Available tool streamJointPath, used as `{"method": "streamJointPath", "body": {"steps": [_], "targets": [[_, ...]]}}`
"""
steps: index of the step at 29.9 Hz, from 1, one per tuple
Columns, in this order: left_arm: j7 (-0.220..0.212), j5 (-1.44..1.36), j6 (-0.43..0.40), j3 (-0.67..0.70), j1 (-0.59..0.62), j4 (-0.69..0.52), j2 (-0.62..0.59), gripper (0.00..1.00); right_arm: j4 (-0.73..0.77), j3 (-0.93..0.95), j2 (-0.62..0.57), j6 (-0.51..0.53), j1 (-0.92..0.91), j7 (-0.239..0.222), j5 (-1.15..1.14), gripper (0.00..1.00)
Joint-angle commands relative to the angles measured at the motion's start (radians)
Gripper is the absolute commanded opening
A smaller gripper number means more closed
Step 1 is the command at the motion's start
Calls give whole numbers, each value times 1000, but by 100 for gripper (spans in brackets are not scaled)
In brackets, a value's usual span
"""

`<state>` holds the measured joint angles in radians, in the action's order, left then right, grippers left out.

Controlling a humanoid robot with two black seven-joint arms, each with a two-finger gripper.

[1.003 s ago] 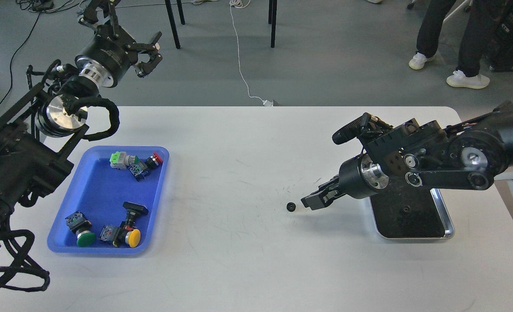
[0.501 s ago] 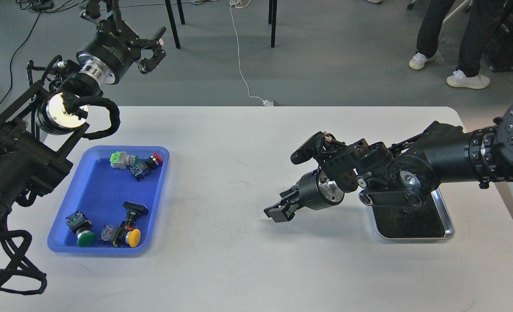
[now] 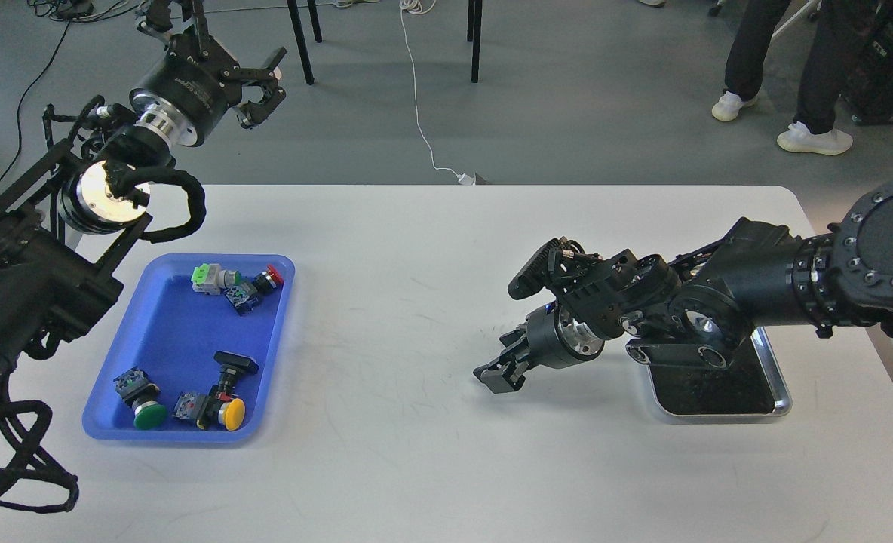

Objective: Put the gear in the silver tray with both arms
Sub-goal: 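Grasp the black gear on the table with the right gripper, then lower the gear into the silver tray and open the right gripper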

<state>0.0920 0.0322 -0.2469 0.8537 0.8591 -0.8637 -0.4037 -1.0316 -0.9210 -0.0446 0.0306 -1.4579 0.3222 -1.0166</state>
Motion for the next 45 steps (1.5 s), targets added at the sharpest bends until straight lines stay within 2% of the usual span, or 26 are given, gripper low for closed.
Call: {"method": "streamJointPath", "body": {"steps": [1,6,10,22,31,38,45], "targets": [[0,0,0,1,0,0,-1,97,12,-9,2,-1,10,0,-3,64],[0,-2,0,1,0,0,-1,97,15,-9,11,-1,16,0,-2,57],[0,-2,0,-1,0,0,-1,97,13,-9,14,-1,16,0,-2,45],[2,-3,1,1,-3,0,-10,97,19,-26,17,0,4,1,-66,24],[2,-3,1,2,-3,0,-29,97,24,-39,0,0,-39,20,-74,21],[2,0,1,2,-3,0,-53,97,-4,-41,-177,-1,-153,23,-92,21],[2,0,3,2,-3,-3,-57,97,-65,-42,-431,-1,-153,23,-311,21]]}}
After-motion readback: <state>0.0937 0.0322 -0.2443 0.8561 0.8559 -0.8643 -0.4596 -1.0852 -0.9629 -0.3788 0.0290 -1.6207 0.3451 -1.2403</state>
